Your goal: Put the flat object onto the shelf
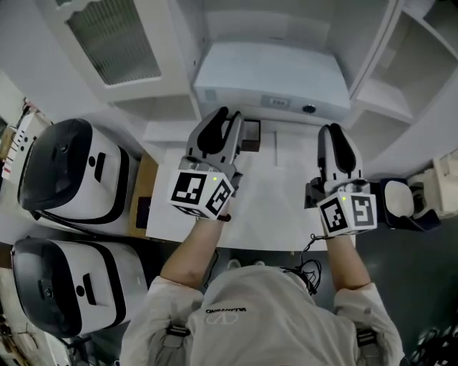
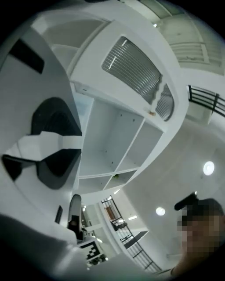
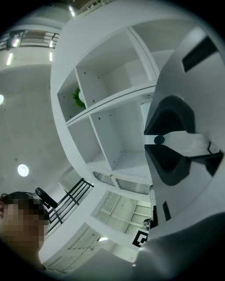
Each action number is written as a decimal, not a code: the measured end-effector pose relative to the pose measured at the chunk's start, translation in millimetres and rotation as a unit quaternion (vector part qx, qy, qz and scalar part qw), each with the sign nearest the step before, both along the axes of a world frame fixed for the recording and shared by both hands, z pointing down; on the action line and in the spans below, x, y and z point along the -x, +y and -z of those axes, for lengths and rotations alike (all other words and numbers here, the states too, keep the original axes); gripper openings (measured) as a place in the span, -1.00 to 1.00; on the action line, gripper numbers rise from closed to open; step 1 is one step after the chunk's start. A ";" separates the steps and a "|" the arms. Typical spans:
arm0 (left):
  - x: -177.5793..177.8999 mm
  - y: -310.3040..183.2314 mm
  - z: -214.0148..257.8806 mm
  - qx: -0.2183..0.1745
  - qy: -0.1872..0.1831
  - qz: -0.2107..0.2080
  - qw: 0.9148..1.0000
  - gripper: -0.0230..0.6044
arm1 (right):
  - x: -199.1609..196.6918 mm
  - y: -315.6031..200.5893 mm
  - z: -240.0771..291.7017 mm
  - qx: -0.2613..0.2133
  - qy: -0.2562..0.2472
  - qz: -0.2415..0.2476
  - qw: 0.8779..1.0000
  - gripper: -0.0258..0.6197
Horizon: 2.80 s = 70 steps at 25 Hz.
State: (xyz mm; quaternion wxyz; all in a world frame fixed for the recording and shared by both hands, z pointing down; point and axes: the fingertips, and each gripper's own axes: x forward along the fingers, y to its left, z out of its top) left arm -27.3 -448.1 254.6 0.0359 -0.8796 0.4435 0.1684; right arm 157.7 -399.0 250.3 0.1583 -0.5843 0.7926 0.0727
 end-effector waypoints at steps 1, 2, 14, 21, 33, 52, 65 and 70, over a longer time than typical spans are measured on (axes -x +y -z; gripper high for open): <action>-3.9 -1.0 1.5 -0.007 -0.017 0.002 1.000 -0.69 | 2.3 -4.1 0.9 0.003 -0.002 0.002 1.000 -0.72; -7.1 -4.1 1.1 -0.008 -0.030 0.004 1.000 -0.77 | 3.9 -9.2 1.6 0.008 -0.004 0.003 1.000 -0.76; -9.4 -49.5 -5.0 0.020 -0.036 0.026 0.999 -0.91 | -9.1 -66.2 -5.3 0.060 -0.057 -0.011 0.997 -0.88; -12.9 -67.6 -3.5 0.028 -0.023 0.024 0.999 -0.91 | -13.6 -86.0 -3.5 0.061 -0.063 -0.021 0.996 -0.88; -20.3 -97.5 -4.9 0.043 -0.019 0.024 0.999 -0.91 | -22.6 -121.9 -4.7 0.072 -0.081 -0.027 0.994 -0.88; 15.6 -3.2 -32.7 -0.021 -0.062 0.014 0.998 -0.91 | -64.5 -13.6 -47.1 0.071 -0.104 -0.020 0.992 -0.89; 63.5 53.8 -128.8 0.052 -0.059 0.071 0.994 -0.91 | -89.1 64.1 -121.3 0.133 -0.091 -0.060 0.985 -0.89; 61.6 58.9 -125.3 0.049 -0.058 0.069 0.995 -0.91 | -89.6 73.2 -124.5 0.133 -0.093 -0.062 0.985 -0.89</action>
